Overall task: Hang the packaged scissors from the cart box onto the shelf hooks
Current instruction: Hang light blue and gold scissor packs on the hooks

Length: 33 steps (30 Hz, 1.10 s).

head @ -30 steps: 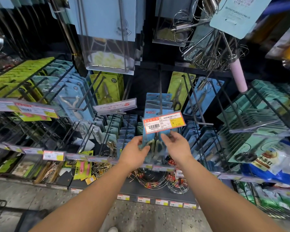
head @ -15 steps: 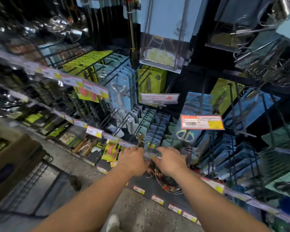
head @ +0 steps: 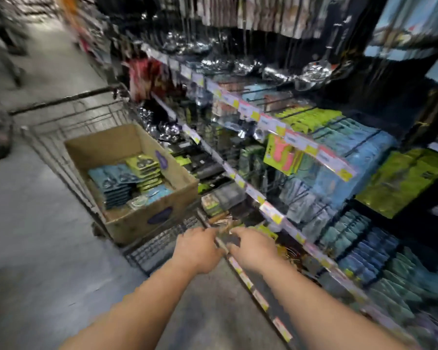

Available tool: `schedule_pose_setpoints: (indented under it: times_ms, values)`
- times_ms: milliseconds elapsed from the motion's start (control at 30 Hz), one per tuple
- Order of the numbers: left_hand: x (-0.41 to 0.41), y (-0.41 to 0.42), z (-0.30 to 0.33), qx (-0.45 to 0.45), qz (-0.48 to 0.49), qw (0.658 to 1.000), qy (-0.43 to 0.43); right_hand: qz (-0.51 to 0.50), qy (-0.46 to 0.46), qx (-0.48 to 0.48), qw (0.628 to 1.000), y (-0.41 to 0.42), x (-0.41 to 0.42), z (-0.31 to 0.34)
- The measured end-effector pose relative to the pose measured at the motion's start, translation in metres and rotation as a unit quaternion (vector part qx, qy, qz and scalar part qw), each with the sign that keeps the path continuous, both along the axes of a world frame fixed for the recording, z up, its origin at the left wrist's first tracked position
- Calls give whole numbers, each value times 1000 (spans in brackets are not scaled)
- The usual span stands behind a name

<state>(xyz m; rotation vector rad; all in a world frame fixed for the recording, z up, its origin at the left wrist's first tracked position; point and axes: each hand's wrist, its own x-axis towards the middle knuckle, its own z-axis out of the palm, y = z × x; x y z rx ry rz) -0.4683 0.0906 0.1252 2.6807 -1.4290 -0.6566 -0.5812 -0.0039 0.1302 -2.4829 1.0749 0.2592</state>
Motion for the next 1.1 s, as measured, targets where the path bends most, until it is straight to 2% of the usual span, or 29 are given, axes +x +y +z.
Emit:
schedule_pose_setpoints:
  times_ms: [267,533,800,1100]
  values:
    - [158,96,10,9,87,996,-14,80,4,-8,997,78,179,5]
    - [237,143,7,-15,151,988,-4,115,18,-7,993,114,267,5]
    - [284,143,-2,-25,190,981,23,124,26,10,992,104,322,-9]
    - [348,90,-18,6,180,984,10,130,59,42,989,47,386,-28]
